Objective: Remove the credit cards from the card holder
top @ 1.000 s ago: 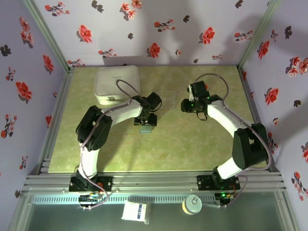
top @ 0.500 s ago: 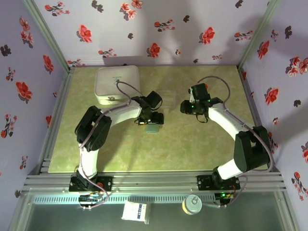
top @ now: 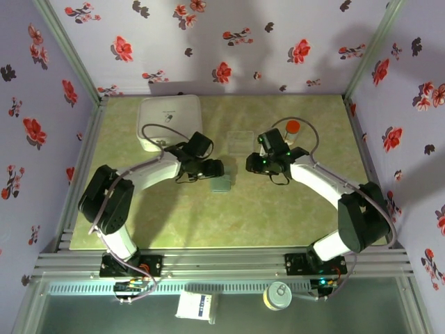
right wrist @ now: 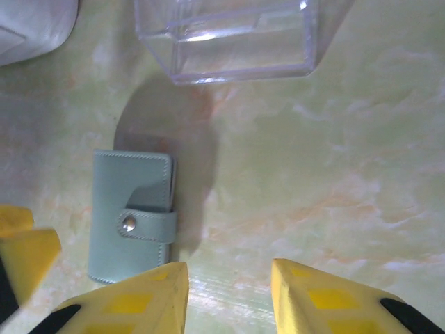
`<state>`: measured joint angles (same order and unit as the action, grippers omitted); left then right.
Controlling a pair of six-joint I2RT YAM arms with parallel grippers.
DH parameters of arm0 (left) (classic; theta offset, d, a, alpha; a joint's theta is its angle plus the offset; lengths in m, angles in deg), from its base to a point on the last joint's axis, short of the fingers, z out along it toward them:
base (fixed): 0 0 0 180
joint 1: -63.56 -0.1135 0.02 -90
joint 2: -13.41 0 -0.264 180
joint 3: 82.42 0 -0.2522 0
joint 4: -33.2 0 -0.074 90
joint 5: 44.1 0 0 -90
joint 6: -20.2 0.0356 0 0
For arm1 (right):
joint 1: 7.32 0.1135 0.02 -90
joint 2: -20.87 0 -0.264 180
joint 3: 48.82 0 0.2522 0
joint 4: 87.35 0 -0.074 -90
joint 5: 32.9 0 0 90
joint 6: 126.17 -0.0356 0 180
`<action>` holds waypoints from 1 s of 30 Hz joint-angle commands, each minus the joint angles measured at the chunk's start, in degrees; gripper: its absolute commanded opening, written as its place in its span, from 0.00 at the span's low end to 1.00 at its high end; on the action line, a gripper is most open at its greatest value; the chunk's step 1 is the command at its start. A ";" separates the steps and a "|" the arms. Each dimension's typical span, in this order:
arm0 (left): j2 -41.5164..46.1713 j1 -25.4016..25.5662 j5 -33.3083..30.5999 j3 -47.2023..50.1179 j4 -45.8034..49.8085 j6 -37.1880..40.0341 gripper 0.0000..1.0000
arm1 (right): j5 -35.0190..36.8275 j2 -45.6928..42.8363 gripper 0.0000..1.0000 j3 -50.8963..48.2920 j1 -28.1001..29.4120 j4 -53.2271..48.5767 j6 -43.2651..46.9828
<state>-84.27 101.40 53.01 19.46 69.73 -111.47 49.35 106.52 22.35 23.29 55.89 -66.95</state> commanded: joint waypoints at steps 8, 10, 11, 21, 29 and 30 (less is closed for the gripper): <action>1.56 -7.96 6.84 4.26 -9.49 2.11 0.69 | 5.88 12.33 0.33 11.18 9.99 -5.19 -9.84; 2.56 -9.35 7.06 5.48 -10.84 2.36 0.69 | 7.20 15.66 0.31 14.75 11.94 -7.53 -10.57; 3.25 -10.07 7.12 6.37 -11.55 2.52 0.68 | 7.63 17.24 0.30 16.29 12.75 -8.36 -11.06; 4.22 -13.02 10.69 12.88 -18.17 2.47 0.69 | 9.70 26.19 0.29 25.53 16.16 -15.76 -14.65; 1.98 -13.07 12.82 13.99 -21.12 1.84 0.70 | 11.57 30.12 0.31 30.58 16.19 -21.24 -13.33; 1.93 -13.27 12.84 14.01 -21.11 2.10 0.70 | 11.69 30.66 0.31 31.12 16.23 -21.78 -12.97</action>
<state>-81.56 88.50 64.31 32.64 50.49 -110.11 58.66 135.63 51.38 39.18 38.73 -80.20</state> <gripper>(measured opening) 0.701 0.309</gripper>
